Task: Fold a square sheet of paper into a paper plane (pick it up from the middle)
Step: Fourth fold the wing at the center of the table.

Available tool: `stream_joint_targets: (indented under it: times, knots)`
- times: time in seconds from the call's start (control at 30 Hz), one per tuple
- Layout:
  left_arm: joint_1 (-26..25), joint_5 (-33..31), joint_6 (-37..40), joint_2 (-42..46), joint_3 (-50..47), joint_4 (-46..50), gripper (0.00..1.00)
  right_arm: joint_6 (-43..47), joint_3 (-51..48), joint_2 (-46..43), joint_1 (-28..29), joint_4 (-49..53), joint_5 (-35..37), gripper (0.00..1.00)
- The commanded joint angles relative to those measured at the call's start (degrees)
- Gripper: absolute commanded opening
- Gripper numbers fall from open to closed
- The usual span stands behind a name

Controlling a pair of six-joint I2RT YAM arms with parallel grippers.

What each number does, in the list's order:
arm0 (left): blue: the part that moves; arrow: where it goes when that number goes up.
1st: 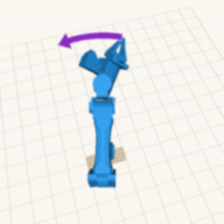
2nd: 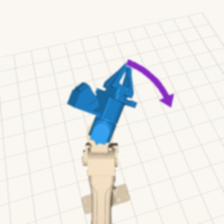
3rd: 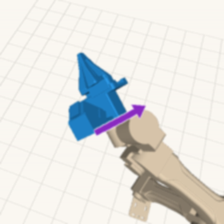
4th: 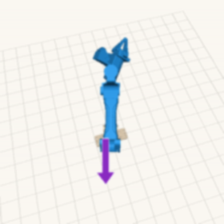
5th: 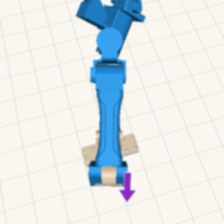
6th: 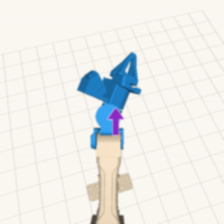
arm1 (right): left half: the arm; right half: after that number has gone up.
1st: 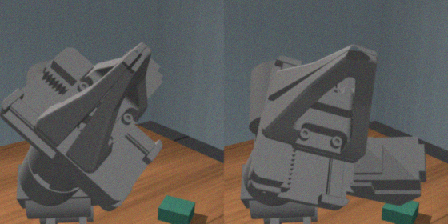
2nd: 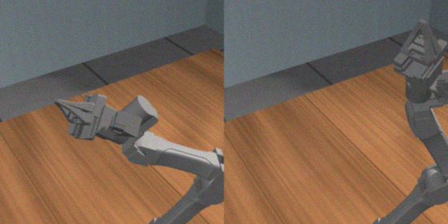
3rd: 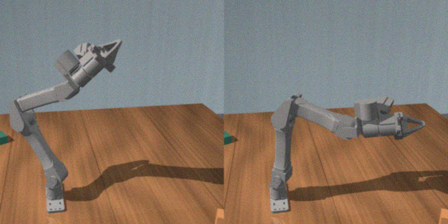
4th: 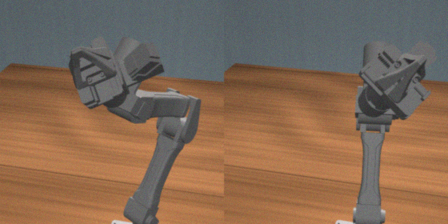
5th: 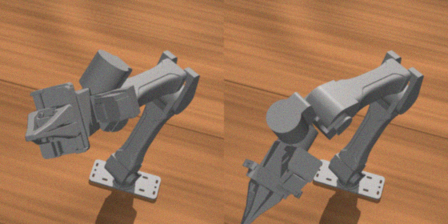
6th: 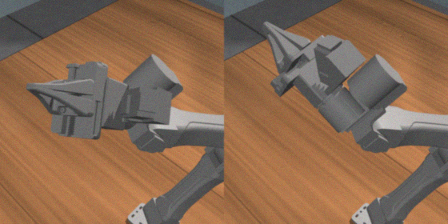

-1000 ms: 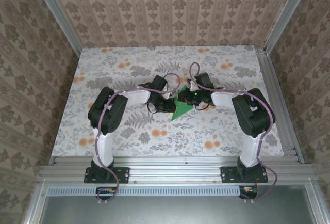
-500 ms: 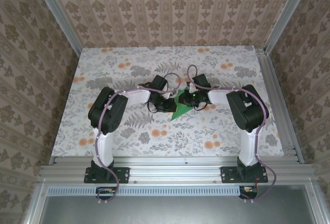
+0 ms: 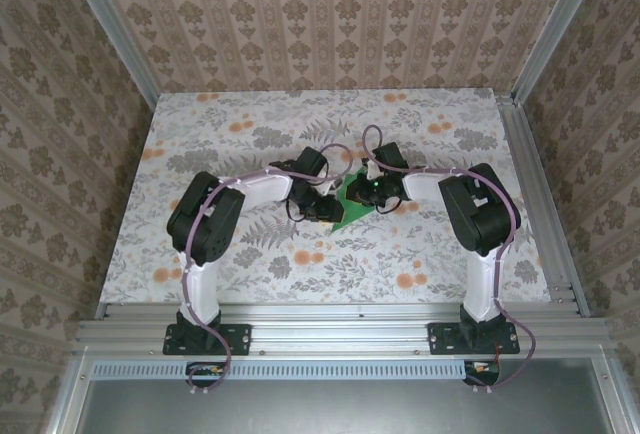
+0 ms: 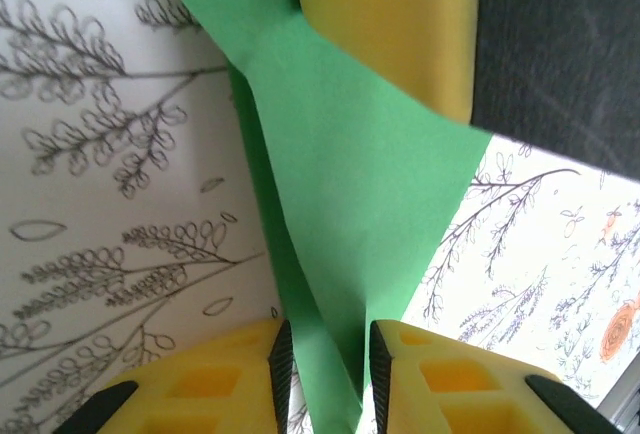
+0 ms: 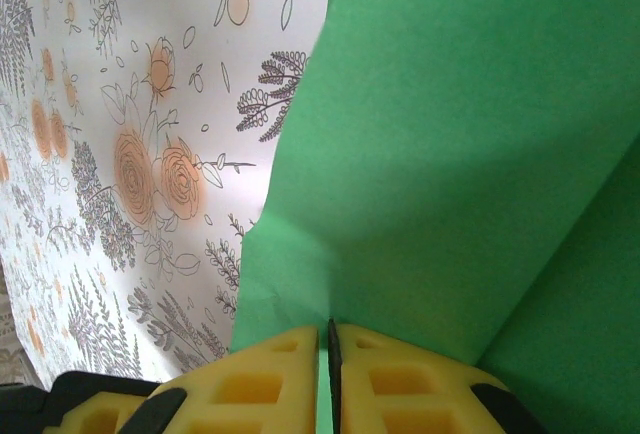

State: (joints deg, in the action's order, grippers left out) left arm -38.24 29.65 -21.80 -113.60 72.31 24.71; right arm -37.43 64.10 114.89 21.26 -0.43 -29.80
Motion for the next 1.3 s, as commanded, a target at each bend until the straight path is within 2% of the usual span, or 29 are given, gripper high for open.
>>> stream_joint_targets:
  times: [0.0, 0.17, 0.43, 0.67, 0.87, 1.0, 1.27]
  knots:
    - [-0.69, -1.45, 1.77, 1.99, 0.00, 2.89, 0.30, 1.02, -0.17, 2.22, -0.36, 2.65, 2.64, 0.15]
    - [-0.77, -1.75, 1.73, 1.19, -0.49, 2.60, 0.30, 1.06, -0.50, 2.07, -0.49, 2.50, 2.56, 0.15]
    - [-0.44, 1.02, -0.07, 1.85, -2.52, -0.58, 0.18, 1.61, -0.95, 1.83, -0.65, 2.64, 2.73, 0.15]
    - [-0.08, 2.68, -0.78, 1.30, -3.18, -1.44, 0.15, 1.92, -1.26, 1.82, -0.76, 2.69, 2.69, 0.15]
    - [-0.17, 0.81, -0.06, 0.19, -3.17, 0.15, 0.13, 2.09, -1.47, 1.84, -0.82, 2.51, 2.91, 0.15]
    - [-0.43, -1.88, 1.03, -0.80, -2.45, 2.38, 0.13, 2.40, -1.52, 1.89, -0.94, 2.70, 3.25, 0.14]
    - [-0.39, -2.91, 1.18, -1.10, -1.97, 3.49, 0.15, 3.38, -1.27, 2.00, -0.99, 3.83, 3.92, 0.14]
